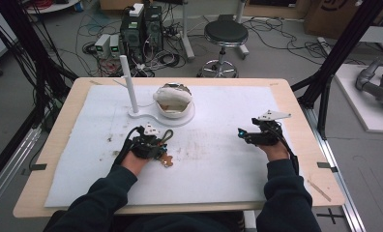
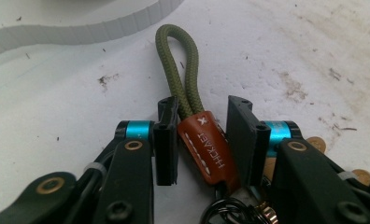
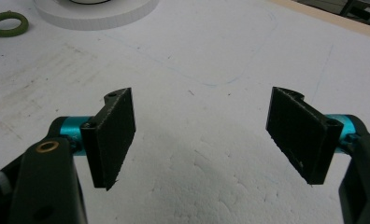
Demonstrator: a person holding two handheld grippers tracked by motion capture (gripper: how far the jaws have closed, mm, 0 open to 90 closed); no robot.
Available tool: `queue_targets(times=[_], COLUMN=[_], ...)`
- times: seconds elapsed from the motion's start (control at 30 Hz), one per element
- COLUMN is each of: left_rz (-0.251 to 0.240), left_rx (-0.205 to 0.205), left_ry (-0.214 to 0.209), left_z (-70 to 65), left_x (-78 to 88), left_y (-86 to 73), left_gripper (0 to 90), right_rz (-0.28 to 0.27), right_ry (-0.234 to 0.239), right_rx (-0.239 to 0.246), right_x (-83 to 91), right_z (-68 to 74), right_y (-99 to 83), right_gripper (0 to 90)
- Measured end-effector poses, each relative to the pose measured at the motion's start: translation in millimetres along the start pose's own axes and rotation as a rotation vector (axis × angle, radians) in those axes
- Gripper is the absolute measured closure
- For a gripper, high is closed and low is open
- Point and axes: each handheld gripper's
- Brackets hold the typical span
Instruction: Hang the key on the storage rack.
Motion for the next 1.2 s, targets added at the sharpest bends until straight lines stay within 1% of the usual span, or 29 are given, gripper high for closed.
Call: queue_targets(times=[0.1,0.17,0.2,0.23,0.3,0.37,0.4,0.47,0.5,0.53,0.57,0.6,0.7,0.8,0.9,0.97,1.03,1.2], left_rz=[-0.023,-0.042,-0.059,-0.079,-0.128,-0.176,-0.204,-0.264,-0.29,-0.315,-0.345,-0.371,-0.451,-0.509,-0.559,-0.591,-0.626,-0.677], left_rx=[0.025,0.027,0.025,0.026,0.04,0.043,0.035,0.036,0.028,0.028,0.021,0.003,-0.029,-0.018,0.011,0.035,0.046,0.076], left_ry=[-0.037,-0.051,-0.057,-0.072,-0.098,-0.12,-0.135,-0.149,-0.166,-0.172,-0.189,-0.201,-0.223,-0.218,-0.212,-0.2,-0.194,-0.163], left_z=[3.3,3.6,3.2,3.0,2.9,3.9,4.6,6.4,8.1,9.2,10.4,12.1,16.3,26.4,39.4,47.6,54.8,70.5], left_x=[0.9,2.6,3.9,5.9,11.1,18.2,22.4,32.1,37.0,42.1,47.2,52.7,69.5,86.8,101.0,109.2,116.5,133.1], left_y=[0.1,0.7,1.3,2.0,3.3,5.3,6.5,8.5,9.4,10.1,10.8,11.3,13.2,13.8,10.1,7.2,5.1,4.5], left_gripper=[71.2,72.9,73.4,74.0,74.5,74.7,74.8,74.8,74.9,74.9,74.9,74.9,75.0,75.0,75.0,75.1,75.2,75.3], right_rz=[0.0,0.001,-0.001,-0.001,-0.004,-0.005,-0.007,-0.009,-0.012,-0.014,-0.015,-0.017,-0.012,-0.012,-0.011,-0.009,-0.008,-0.007], right_ry=[0.0,0.0,-0.002,-0.001,-0.003,-0.002,-0.002,-0.004,-0.002,-0.004,-0.003,-0.003,-0.003,-0.003,-0.004,-0.004,-0.005,-0.003], right_rx=[0.001,-0.003,-0.004,-0.003,-0.009,-0.012,-0.013,-0.01,-0.012,-0.011,-0.011,-0.014,-0.012,-0.013,-0.013,-0.014,-0.011,-0.01], right_x=[0.1,0.1,0.2,0.4,0.7,1.0,1.2,1.8,2.0,2.2,2.4,2.3,2.1,2.0,1.8,1.8,1.6,0.5], right_z=[-0.2,-0.9,-1.2,-1.5,-1.8,-2.0,-2.0,-2.3,-2.3,-2.6,-2.8,-2.8,-3.3,-3.2,-2.6,-2.2,-2.4,-2.3], right_y=[0.0,-0.2,-0.2,-0.2,-0.2,-0.1,-0.1,0.0,0.1,0.1,0.1,0.1,-0.1,-0.1,0.0,0.0,-0.1,-0.2], right_gripper=[24.7,24.7,24.7,24.7,24.6,24.7,24.7,24.7,24.6,24.7,24.7,24.7,24.7,24.7,24.7,24.7,24.7,24.6])
Point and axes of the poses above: each handheld gripper's, and its own axes: x roughly backward along the jaws, y roughly out of its top, z roughly to its left, and after that the axes turned 13 degrees about -y, right-handed
